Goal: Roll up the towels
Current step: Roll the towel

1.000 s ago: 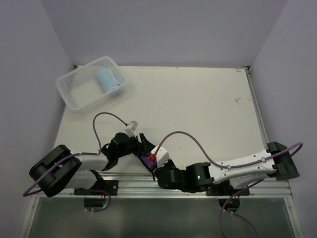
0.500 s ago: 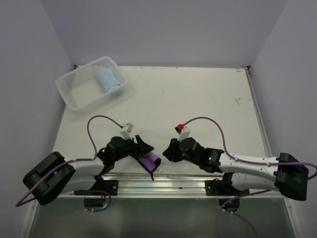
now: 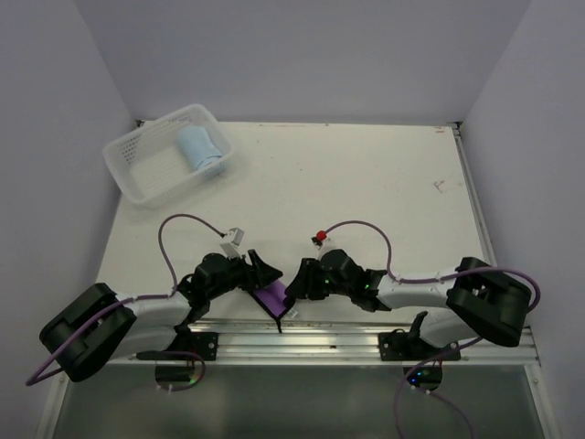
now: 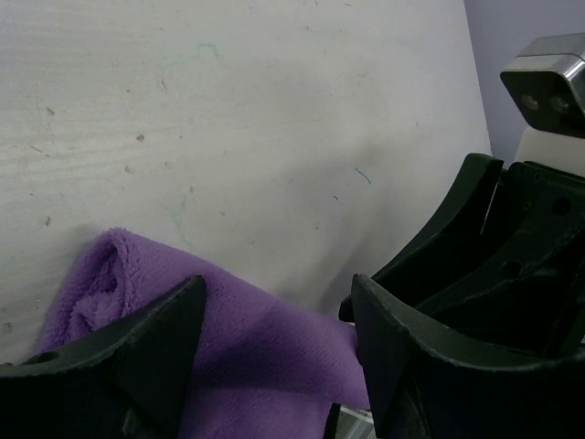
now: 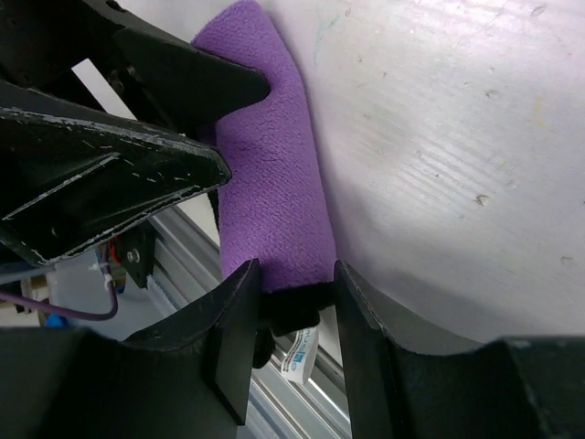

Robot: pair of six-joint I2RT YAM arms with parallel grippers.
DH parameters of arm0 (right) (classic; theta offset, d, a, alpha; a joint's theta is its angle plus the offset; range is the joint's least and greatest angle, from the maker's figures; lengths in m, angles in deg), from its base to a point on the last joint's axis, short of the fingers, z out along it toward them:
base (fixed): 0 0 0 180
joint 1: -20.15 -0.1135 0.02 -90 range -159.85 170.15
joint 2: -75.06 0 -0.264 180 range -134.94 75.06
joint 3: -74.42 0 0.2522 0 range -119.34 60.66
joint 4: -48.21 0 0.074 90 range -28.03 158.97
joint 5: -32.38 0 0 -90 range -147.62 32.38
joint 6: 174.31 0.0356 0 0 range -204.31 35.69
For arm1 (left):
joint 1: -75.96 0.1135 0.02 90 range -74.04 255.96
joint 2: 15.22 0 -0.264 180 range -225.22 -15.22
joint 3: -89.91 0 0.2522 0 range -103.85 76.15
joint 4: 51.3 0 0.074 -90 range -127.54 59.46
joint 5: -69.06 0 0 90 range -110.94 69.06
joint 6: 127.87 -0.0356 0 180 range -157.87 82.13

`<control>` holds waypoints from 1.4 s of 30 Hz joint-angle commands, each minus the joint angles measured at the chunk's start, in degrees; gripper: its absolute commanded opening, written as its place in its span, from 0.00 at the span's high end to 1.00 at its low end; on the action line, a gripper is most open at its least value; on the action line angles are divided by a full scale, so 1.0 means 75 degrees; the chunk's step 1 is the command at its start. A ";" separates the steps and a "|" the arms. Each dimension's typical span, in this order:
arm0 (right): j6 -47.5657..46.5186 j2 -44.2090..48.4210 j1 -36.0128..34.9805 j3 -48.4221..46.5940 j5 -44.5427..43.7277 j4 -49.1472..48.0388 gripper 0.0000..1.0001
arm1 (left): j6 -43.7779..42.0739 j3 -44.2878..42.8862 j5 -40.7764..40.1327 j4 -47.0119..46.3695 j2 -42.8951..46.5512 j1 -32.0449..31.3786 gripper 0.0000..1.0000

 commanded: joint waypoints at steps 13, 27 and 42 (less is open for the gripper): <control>0.0065 -0.1376 -0.0442 -0.0236 0.0364 -0.0809 0.50 | -0.0258 0.0309 -0.0490 0.0296 0.0250 -0.0010 0.30; -0.0404 -0.1285 -0.1543 -0.1138 -0.1416 0.0631 0.80 | 0.0093 0.0028 -0.1849 0.2496 0.1632 -0.0010 0.30; -0.1845 -0.1483 -0.3008 -0.3094 -0.4462 0.4169 1.00 | -0.0199 -0.2889 -0.2318 0.5837 0.1141 -0.0009 0.28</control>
